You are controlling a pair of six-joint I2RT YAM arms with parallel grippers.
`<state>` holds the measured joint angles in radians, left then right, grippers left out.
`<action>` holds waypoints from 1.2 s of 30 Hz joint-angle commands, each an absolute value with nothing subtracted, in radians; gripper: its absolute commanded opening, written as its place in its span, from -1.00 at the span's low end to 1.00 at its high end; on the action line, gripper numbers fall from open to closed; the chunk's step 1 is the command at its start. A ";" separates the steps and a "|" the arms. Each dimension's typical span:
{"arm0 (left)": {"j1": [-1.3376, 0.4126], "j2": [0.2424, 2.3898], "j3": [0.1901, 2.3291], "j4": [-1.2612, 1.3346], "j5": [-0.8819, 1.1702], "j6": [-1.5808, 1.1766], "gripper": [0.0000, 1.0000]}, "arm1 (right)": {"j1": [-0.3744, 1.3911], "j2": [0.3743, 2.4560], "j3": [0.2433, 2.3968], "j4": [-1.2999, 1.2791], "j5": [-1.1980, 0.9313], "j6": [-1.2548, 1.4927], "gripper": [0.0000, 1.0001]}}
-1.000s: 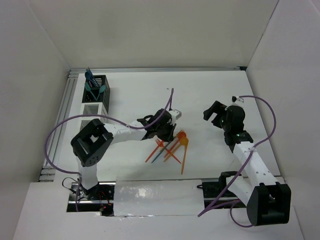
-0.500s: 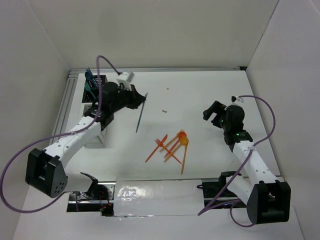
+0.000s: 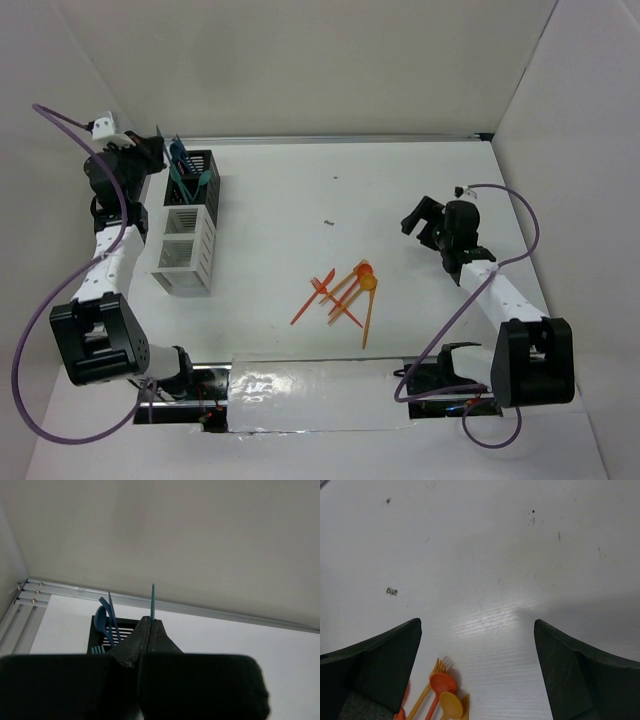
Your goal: Sort the eating utensils into containers
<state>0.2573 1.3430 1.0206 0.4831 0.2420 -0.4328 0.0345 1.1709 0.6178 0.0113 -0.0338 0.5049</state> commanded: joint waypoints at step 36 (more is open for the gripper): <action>0.321 1.643 0.881 1.189 0.388 -0.351 0.29 | 0.031 1.200 0.683 0.158 -0.109 0.485 0.98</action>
